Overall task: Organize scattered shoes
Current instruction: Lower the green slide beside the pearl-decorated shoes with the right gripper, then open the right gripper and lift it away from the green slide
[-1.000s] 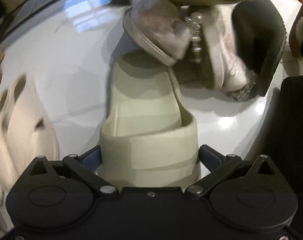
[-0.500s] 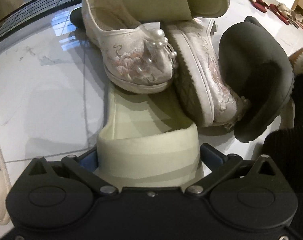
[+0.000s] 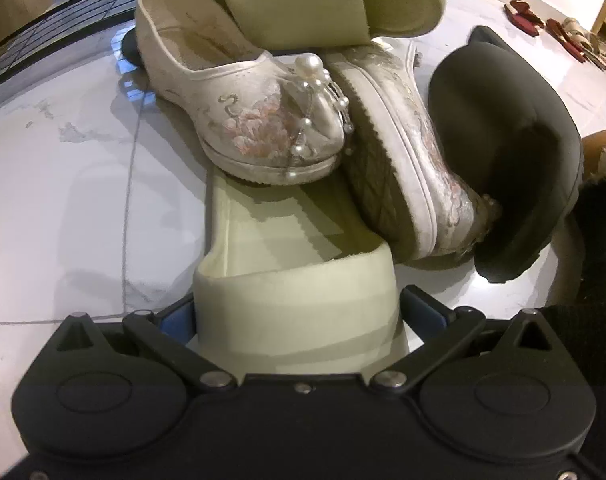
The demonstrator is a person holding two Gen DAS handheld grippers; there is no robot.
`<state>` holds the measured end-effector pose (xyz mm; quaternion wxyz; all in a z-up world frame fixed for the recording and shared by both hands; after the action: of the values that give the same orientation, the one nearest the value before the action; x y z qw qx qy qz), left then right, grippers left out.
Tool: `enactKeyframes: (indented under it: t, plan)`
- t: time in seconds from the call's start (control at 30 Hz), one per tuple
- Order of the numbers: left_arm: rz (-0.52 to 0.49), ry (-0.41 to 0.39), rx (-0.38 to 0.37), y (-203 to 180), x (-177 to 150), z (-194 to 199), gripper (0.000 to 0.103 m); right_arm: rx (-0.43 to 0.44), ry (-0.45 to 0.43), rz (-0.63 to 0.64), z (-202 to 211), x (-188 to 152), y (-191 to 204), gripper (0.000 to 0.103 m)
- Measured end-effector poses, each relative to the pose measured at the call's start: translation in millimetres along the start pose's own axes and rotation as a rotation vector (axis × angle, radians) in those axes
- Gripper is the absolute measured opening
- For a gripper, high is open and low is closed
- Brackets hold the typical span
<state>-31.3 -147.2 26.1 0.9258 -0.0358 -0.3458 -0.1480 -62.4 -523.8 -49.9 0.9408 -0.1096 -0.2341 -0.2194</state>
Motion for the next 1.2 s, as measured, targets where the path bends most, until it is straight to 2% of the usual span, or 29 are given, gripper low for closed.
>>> enactKeyframes:
  t: [0.17, 0.27, 0.33, 0.4, 0.47, 0.53, 0.6, 0.7, 0.77, 0.83, 0.87, 0.93, 0.97, 1.07, 1.13, 1.2]
  plan:
    - [0.077, 0.072, -0.023, 0, 12, -2, 0.102, 0.018, 0.017, -0.041, 8, -3, 4, 0.103]
    - [0.073, 0.077, -0.021, -4, 15, -1, 0.102, 0.095, 0.005, -0.133, 26, -6, -7, 0.103]
    - [0.063, 0.086, -0.017, -9, 16, -4, 0.102, 0.200, -0.011, -0.227, 43, -7, -22, 0.103]
    - [0.068, 0.101, -0.020, -12, 17, -7, 0.102, 0.263, -0.035, -0.342, 55, -10, -41, 0.103]
    - [0.075, 0.112, -0.023, -15, 18, -11, 0.102, 0.259, -0.044, -0.375, 57, -10, -53, 0.103]
    - [0.074, 0.119, -0.021, -18, 19, -14, 0.102, 0.181, -0.037, -0.366, 57, -10, -67, 0.103]
    - [0.068, 0.123, -0.024, -22, 21, -15, 0.102, 0.181, -0.028, -0.395, 58, -13, -77, 0.103]
    - [0.058, 0.122, -0.028, -27, 24, -16, 0.102, 0.281, -0.035, -0.479, 65, -19, -93, 0.103]
    - [0.051, 0.122, -0.029, -30, 25, -16, 0.102, 0.392, -0.034, -0.534, 67, -21, -96, 0.103]
    - [0.043, 0.125, -0.027, -35, 26, -18, 0.102, 0.414, 0.007, -0.491, 66, -23, -85, 0.103]
    - [0.044, 0.127, -0.027, -36, 27, -19, 0.102, 0.390, 0.023, -0.455, 65, -24, -79, 0.103]
    - [0.046, 0.128, -0.028, -37, 26, -19, 0.102, 0.247, 0.055, -0.311, 59, -20, -53, 0.103]
    - [0.045, 0.128, -0.028, -38, 26, -19, 0.102, 0.207, 0.061, -0.258, 57, -17, -43, 0.103]
    - [0.038, 0.130, -0.028, -39, 23, -17, 0.102, 0.194, 0.087, -0.159, 45, -10, -19, 0.103]
    - [0.039, 0.131, -0.026, -38, 23, -17, 0.102, 0.134, 0.136, -0.074, 26, -7, 1, 0.103]
    - [0.050, 0.131, -0.021, -33, 23, -15, 0.102, 0.138, 0.157, -0.037, 17, -5, 9, 0.103]
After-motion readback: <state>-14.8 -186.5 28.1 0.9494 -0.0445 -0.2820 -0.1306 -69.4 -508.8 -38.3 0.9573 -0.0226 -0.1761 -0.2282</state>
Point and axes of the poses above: each gripper's, at about its wrist camera, not at the fingertips, and z roughly against the way its jaws point, y to its left, x to its top, the point moved 1 cm from there along -z, roughly the way its jaws point, and after that the axes turned 4 degrees about -x, right-handed, at the moved point
